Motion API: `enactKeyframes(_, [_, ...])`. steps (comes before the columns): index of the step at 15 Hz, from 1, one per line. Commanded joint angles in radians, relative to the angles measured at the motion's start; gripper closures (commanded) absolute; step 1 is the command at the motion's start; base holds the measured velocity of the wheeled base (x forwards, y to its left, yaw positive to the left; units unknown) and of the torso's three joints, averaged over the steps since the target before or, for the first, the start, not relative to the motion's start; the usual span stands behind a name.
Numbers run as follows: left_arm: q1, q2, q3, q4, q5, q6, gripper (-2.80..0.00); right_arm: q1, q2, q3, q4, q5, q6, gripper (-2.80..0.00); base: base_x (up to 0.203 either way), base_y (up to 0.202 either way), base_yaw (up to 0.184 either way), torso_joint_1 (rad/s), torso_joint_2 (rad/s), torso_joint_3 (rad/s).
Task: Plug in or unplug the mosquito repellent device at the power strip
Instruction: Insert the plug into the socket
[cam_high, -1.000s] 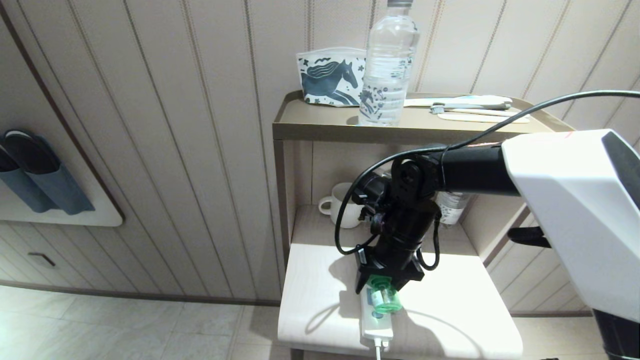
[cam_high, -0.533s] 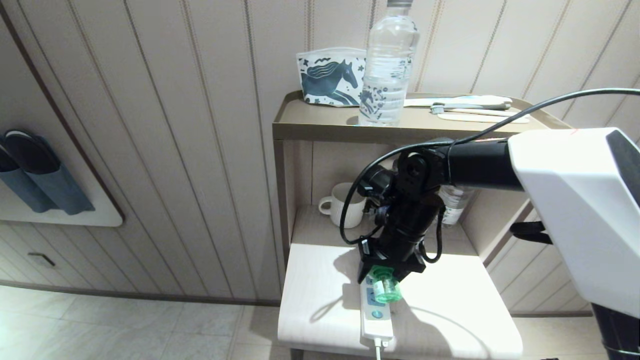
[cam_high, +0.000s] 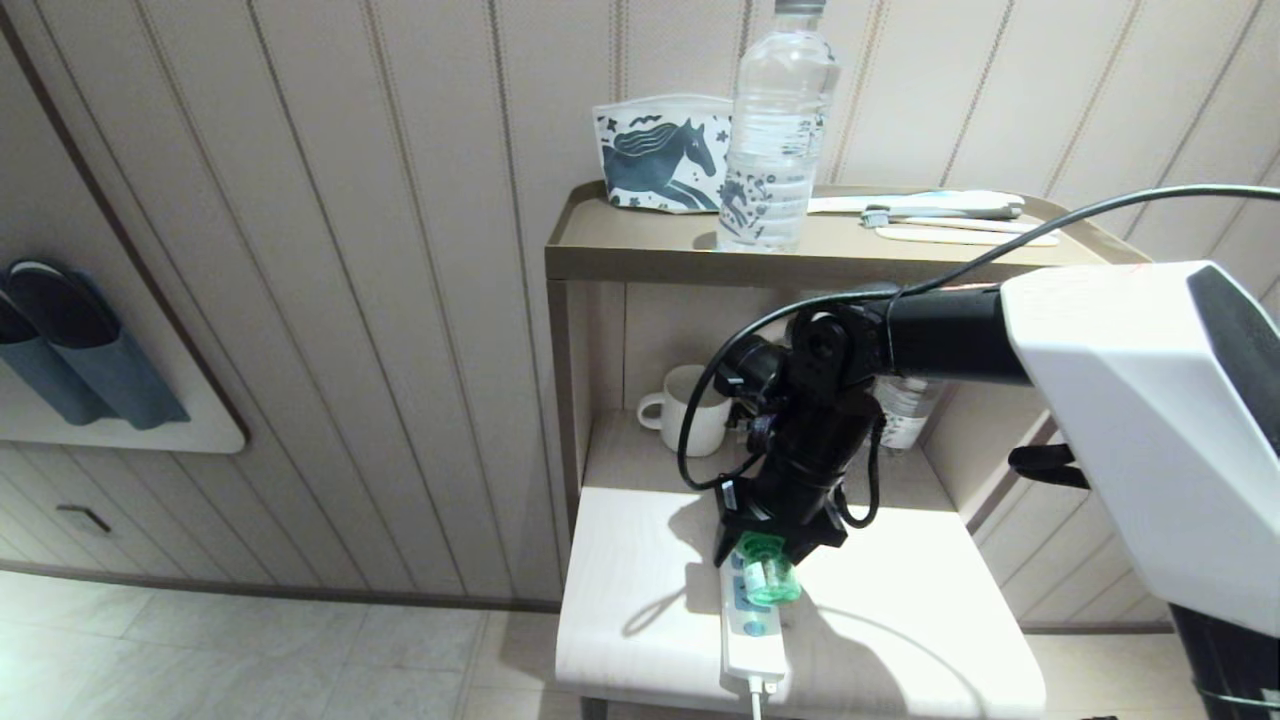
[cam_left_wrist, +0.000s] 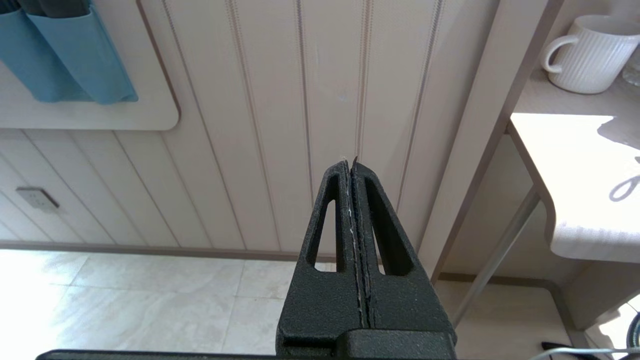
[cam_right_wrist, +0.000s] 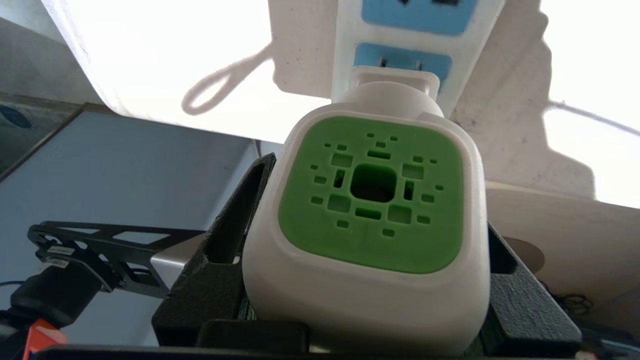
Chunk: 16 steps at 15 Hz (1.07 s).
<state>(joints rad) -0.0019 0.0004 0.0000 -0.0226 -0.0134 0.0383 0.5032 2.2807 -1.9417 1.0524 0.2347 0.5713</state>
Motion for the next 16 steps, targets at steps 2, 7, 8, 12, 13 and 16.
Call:
enactKeyframes(2, [0.000,0.000,0.000,0.000,0.000,0.000,0.00,0.000,0.017,0.000,0.001,0.002,0.004,0.00,0.000,0.000,0.000,0.000,0.00,0.000])
enactKeyframes(7, [0.000,0.000,0.000,0.000,0.000,0.000,0.00,-0.002,0.036,-0.002,-0.026,0.003,0.002,0.00,0.000,0.000,0.000,0.000,0.00,0.000])
enactKeyframes(8, [0.000,0.000,0.000,0.000,0.000,0.000,0.00,-0.001,0.036,-0.002,-0.026,0.006,0.002,0.00,0.000,0.000,0.000,0.000,0.00,0.000])
enactKeyframes(12, [0.000,0.000,0.000,0.000,0.000,0.000,0.00,0.001,0.017,0.007,-0.016,0.034,0.002,0.00,0.000,0.000,0.000,0.000,0.00,0.000])
enactKeyframes(13, [0.000,0.000,0.000,0.000,0.000,0.000,0.00,0.001,0.011,0.009,-0.015,0.033,0.004,0.00,0.000,0.000,0.000,0.000,0.00,0.000])
enactKeyframes(16, [0.000,0.000,0.000,0.000,0.000,0.000,0.00,0.003,0.008,0.009,-0.014,0.032,0.009,0.00,0.000,0.000,0.000,0.000,0.00,0.000])
